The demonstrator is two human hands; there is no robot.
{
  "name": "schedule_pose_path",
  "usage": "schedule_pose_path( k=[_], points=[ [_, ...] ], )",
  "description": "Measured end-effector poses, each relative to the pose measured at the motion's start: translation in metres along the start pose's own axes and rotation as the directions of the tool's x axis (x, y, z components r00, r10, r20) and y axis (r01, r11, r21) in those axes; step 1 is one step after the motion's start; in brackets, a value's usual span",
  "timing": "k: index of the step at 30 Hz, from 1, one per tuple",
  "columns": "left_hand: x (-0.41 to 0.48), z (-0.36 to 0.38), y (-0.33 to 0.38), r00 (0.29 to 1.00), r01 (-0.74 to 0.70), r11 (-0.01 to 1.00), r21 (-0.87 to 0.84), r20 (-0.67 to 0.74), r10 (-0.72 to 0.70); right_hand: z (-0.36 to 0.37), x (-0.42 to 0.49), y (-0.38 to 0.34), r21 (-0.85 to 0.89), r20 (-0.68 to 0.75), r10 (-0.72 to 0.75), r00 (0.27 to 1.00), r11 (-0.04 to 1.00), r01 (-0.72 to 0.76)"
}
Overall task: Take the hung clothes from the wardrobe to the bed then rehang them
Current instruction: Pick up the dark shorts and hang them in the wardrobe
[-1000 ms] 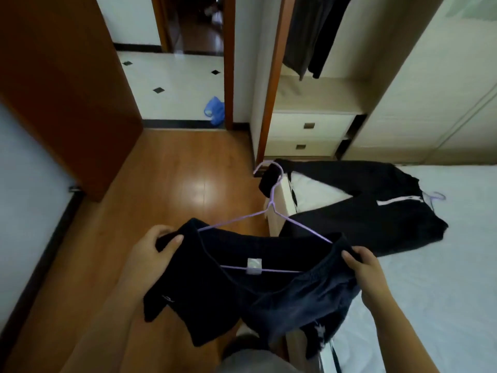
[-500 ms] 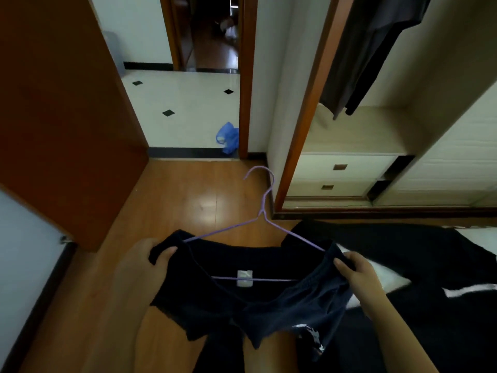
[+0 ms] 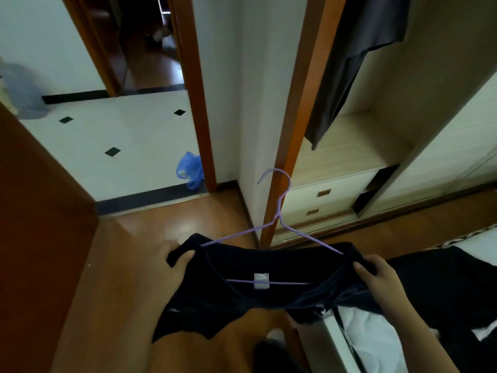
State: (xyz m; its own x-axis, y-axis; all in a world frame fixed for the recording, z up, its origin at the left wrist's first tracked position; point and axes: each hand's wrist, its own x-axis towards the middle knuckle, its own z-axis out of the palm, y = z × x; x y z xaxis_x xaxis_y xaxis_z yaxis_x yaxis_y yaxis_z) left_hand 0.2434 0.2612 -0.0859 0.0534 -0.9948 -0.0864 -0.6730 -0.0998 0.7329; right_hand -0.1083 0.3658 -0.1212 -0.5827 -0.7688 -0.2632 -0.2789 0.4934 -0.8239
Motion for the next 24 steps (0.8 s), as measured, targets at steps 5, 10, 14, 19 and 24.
schedule_pose_path(
  k=[5,10,14,19,24],
  points=[
    [0.082,0.064,0.057,0.974,-0.176,0.978,0.111,0.165,0.156,-0.031,0.078,0.008,0.033,-0.132,0.104,0.986,0.994,-0.101],
    [0.147,0.12,0.133,0.888,-0.401,0.91,0.104,0.289,0.358,-0.068,0.136,0.014,0.102,-0.257,0.237,0.937,0.971,-0.218],
    [0.178,0.147,0.184,0.81,-0.535,0.844,0.036,0.304,0.501,-0.085,0.161,0.014,0.137,-0.394,0.278,0.876,0.96,-0.243],
    [0.202,0.183,0.237,0.663,-0.687,0.723,-0.076,0.342,0.666,-0.11,0.168,0.018,0.185,-0.575,0.323,0.752,0.946,-0.264],
    [0.225,0.229,0.272,0.578,-0.742,0.654,-0.144,0.355,0.734,-0.128,0.161,0.014,0.209,-0.706,0.368,0.605,0.924,-0.319]
  ],
)
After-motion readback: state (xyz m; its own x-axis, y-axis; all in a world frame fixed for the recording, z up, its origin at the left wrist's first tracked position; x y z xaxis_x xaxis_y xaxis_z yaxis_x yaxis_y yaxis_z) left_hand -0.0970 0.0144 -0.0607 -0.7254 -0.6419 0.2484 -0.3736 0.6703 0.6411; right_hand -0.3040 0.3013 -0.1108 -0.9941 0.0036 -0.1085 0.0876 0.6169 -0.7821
